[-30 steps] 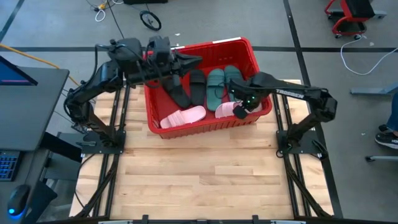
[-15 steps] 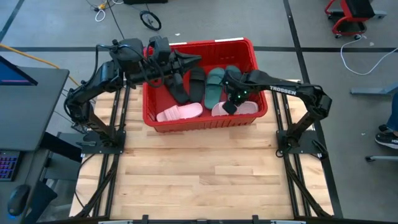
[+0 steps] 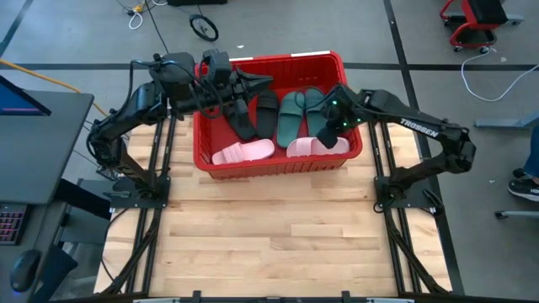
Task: Pick and place slides into bin
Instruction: Put the pink slide into the red bin
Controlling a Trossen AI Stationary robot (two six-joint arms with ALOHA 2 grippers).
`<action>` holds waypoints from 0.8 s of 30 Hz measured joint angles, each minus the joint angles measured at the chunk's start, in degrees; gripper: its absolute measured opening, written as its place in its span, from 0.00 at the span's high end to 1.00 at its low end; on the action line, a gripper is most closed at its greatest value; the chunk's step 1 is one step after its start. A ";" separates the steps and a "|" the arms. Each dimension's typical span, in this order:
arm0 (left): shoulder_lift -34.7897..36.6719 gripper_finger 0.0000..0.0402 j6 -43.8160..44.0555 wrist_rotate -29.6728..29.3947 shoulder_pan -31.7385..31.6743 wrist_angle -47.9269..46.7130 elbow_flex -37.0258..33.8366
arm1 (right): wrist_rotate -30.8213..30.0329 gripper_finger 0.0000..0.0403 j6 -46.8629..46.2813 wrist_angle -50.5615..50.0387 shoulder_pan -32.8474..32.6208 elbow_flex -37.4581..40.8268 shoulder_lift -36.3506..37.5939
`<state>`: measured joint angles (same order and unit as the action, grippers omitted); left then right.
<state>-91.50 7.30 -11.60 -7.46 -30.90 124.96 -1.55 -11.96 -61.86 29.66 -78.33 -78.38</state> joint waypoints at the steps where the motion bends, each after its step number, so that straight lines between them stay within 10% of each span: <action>1: 0.00 0.96 0.01 0.00 0.00 0.00 0.00 | -0.72 1.00 0.00 -0.98 0.23 0.00 0.03; 24: -0.35 0.95 1.21 -0.01 1.09 -1.13 0.03 | -4.79 1.00 -1.45 -8.89 2.92 -0.26 -17.63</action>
<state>-91.85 8.51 -11.61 -6.37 -32.03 124.99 -6.34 -13.41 -70.75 32.58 -78.59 -96.01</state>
